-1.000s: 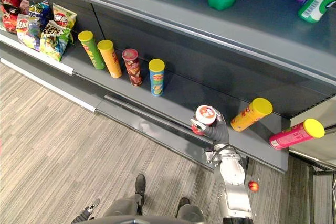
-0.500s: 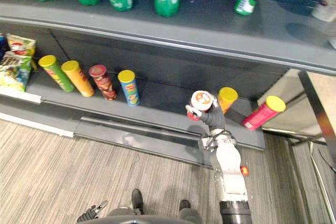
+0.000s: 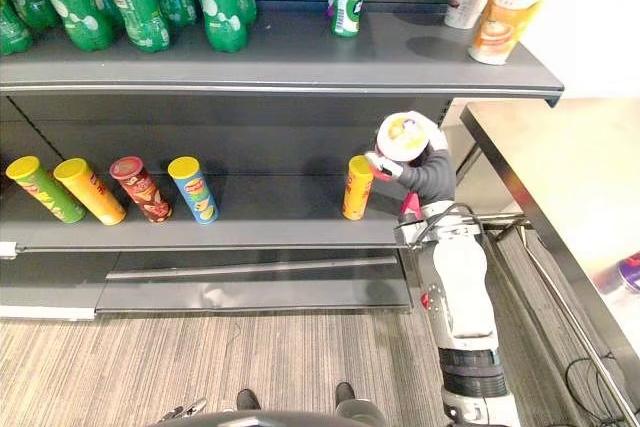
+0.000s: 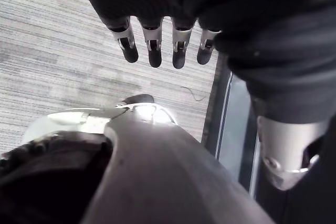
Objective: Put the gum and the chips on the shelf.
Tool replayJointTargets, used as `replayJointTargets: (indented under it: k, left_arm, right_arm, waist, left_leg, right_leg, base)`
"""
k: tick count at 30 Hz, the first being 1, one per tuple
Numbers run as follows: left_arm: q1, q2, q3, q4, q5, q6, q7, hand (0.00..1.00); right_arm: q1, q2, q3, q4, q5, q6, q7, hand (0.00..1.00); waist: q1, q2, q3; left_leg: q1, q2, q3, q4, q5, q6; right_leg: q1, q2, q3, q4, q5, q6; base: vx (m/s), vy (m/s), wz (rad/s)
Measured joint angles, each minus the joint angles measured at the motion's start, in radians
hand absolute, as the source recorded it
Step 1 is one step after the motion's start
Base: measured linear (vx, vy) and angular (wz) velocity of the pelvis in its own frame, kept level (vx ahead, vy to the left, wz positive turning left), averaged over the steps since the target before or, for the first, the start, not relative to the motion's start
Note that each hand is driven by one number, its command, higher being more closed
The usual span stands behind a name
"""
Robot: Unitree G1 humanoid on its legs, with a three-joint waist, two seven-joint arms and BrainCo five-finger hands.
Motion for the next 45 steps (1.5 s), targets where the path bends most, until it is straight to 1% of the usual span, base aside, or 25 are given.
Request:
replayJointTargets:
  k: [5, 7, 13, 15, 19, 21, 23, 28, 30, 31, 33, 34, 35, 36, 40, 43, 45]
  left_arm:
    - [0.004, 0.006, -0.012, 0.000, 0.002, 0.001, -0.001, 0.00]
    - [0.003, 0.008, -0.018, 0.000, 0.002, 0.002, -0.001, 0.00]
    - [0.005, 0.009, -0.020, 0.000, 0.002, 0.014, 0.000, 0.00]
    - [0.010, 0.013, -0.031, -0.002, 0.002, 0.014, 0.000, 0.00]
    - [0.012, 0.015, -0.036, -0.001, 0.002, 0.023, 0.000, 0.00]
    - [0.012, 0.016, -0.037, -0.002, 0.001, 0.024, 0.000, 0.00]
    - [0.014, 0.016, -0.037, -0.002, 0.001, 0.027, 0.000, 0.00]
    - [0.018, 0.017, -0.039, -0.001, 0.000, 0.039, 0.000, 0.00]
    - [0.017, 0.018, -0.039, -0.002, -0.002, 0.043, 0.000, 0.00]
    - [0.015, 0.018, -0.040, -0.002, -0.004, 0.044, 0.000, 0.00]
    - [0.012, 0.019, -0.045, -0.001, -0.006, 0.046, 0.000, 0.00]
    - [0.011, 0.020, -0.049, -0.002, -0.008, 0.046, -0.001, 0.00]
    - [0.011, 0.020, -0.049, -0.001, -0.008, 0.047, -0.001, 0.00]
    - [0.010, 0.021, -0.051, -0.002, -0.010, 0.051, -0.001, 0.00]
    - [0.002, 0.022, -0.059, -0.001, -0.010, 0.063, -0.001, 0.00]
    - [0.000, 0.022, -0.059, -0.001, -0.011, 0.067, -0.001, 0.00]
    - [-0.004, 0.023, -0.059, -0.001, -0.011, 0.068, -0.001, 0.00]
  right_arm:
    - [-0.004, -0.009, -0.001, -0.005, 0.008, 0.003, 0.000, 1.00]
    - [-0.026, -0.015, -0.001, -0.005, 0.012, 0.009, -0.001, 1.00]
    - [-0.159, -0.113, -0.012, 0.020, 0.047, 0.013, -0.022, 1.00]
    - [-0.213, -0.147, -0.038, 0.049, 0.068, 0.014, -0.032, 1.00]
    - [-0.283, -0.205, -0.044, 0.104, 0.087, 0.018, -0.062, 1.00]
    - [-0.331, -0.237, -0.044, 0.155, 0.107, 0.034, -0.068, 1.00]
    - [-0.381, -0.248, -0.042, 0.201, 0.122, 0.037, -0.073, 1.00]
    - [-0.472, -0.294, 0.011, 0.291, 0.203, 0.053, -0.089, 1.00]
    - [-0.506, -0.318, 0.042, 0.328, 0.230, 0.071, -0.089, 1.00]
    - [-0.542, -0.329, 0.063, 0.368, 0.261, 0.082, -0.088, 1.00]
    - [-0.581, -0.336, 0.088, 0.419, 0.282, 0.095, -0.087, 1.00]
    - [-0.601, -0.338, 0.098, 0.440, 0.284, 0.110, -0.086, 1.00]
    - [-0.613, -0.338, 0.108, 0.452, 0.285, 0.114, -0.086, 1.00]
    - [-0.632, -0.338, 0.126, 0.468, 0.293, 0.119, -0.085, 1.00]
    - [-0.672, -0.336, 0.159, 0.522, 0.303, 0.124, -0.084, 1.00]
    - [-0.695, -0.316, 0.163, 0.551, 0.302, 0.143, -0.086, 1.00]
    - [-0.708, -0.295, 0.163, 0.580, 0.302, 0.147, -0.086, 1.00]
  waist:
    - [-0.001, -0.007, -0.008]
    - [-0.001, -0.008, -0.008]
    - [0.000, -0.008, -0.011]
    - [0.000, -0.011, -0.021]
    - [0.000, -0.012, -0.021]
    - [0.001, -0.013, -0.021]
    - [0.004, -0.013, -0.022]
    - [0.010, -0.015, -0.023]
    - [0.016, -0.016, -0.024]
    - [0.023, -0.017, -0.024]
    - [0.029, -0.017, -0.024]
    - [0.033, -0.017, -0.024]
    - [0.034, -0.017, -0.024]
    - [0.036, -0.017, -0.024]
    - [0.051, -0.017, -0.023]
    - [0.053, -0.016, -0.023]
    - [0.056, -0.016, -0.023]
  left_leg:
    - [0.007, -0.001, 0.008, -0.001, 0.000, 0.000]
    - [0.007, -0.001, 0.011, -0.001, 0.000, 0.000]
    - [0.028, 0.000, 0.021, -0.001, 0.000, 0.001]
    - [0.028, 0.001, 0.020, -0.001, -0.002, -0.002]
    - [0.027, 0.000, 0.010, -0.001, -0.001, -0.001]
    - [0.027, 0.000, -0.004, -0.001, 0.002, -0.001]
    - [0.024, 0.000, -0.007, -0.001, 0.005, -0.002]
    - [0.018, -0.002, -0.027, -0.001, 0.007, -0.001]
    - [0.013, -0.003, -0.032, -0.001, 0.008, -0.001]
    - [0.007, -0.004, -0.032, -0.001, 0.008, -0.001]
    - [0.006, -0.004, -0.034, -0.001, 0.009, 0.000]
    - [0.006, -0.004, -0.035, -0.001, 0.009, 0.000]
    - [0.006, -0.004, -0.035, -0.001, 0.010, 0.001]
    - [0.005, -0.004, -0.035, -0.001, 0.015, 0.008]
    - [0.005, -0.002, -0.040, -0.001, 0.017, 0.008]
    - [0.005, -0.001, -0.053, -0.001, 0.018, 0.007]
    - [0.003, 0.003, -0.059, -0.001, 0.016, 0.005]
  right_leg:
    - [0.001, -0.001, 0.003, 0.000, 0.010, -0.004]
    - [0.003, -0.001, 0.003, -0.001, 0.018, 0.003]
    - [0.023, -0.001, 0.009, -0.008, 0.029, 0.001]
    - [0.024, -0.001, 0.008, -0.008, 0.029, 0.001]
    - [0.028, -0.001, 0.001, -0.008, 0.029, 0.002]
    - [0.034, -0.003, -0.012, -0.011, 0.026, -0.001]
    - [0.034, -0.003, -0.016, -0.012, 0.022, -0.004]
    - [0.039, -0.008, -0.038, -0.019, 0.020, 0.000]
    - [0.038, -0.010, -0.043, -0.021, 0.020, 0.000]
    - [0.036, -0.010, -0.044, -0.022, 0.024, -0.004]
    - [0.037, -0.011, -0.047, -0.023, 0.030, 0.004]
    - [0.039, -0.011, -0.049, -0.024, 0.030, 0.003]
    - [0.039, -0.011, -0.050, -0.024, 0.033, -0.001]
    - [0.040, -0.011, -0.051, -0.026, 0.034, -0.001]
    - [0.043, -0.009, -0.055, -0.028, 0.036, -0.004]
    - [0.051, -0.008, -0.065, -0.033, 0.036, -0.004]
    - [0.052, -0.004, -0.071, -0.037, 0.034, -0.007]
  base:
    - [0.03, -0.004, -0.07]
    - [0.05, -0.003, -0.04]
    - [0.03, -0.002, -0.05]
    - [0.00, 0.000, 0.00]
    - [-0.01, -0.005, 0.05]
    - [-0.01, -0.008, 0.16]
    - [-0.01, -0.008, 0.09]
    - [0.01, -0.008, 0.11]
    - [0.03, -0.003, 0.08]
    - [0.04, -0.003, 0.03]
    - [0.05, -0.003, 0.03]
    - [0.04, -0.002, 0.03]
    - [0.06, -0.004, 0.02]
    - [0.06, -0.008, 0.01]
    - [0.03, -0.006, 0.02]
    - [0.01, -0.010, 0.08]
    - [0.00, -0.015, 0.10]
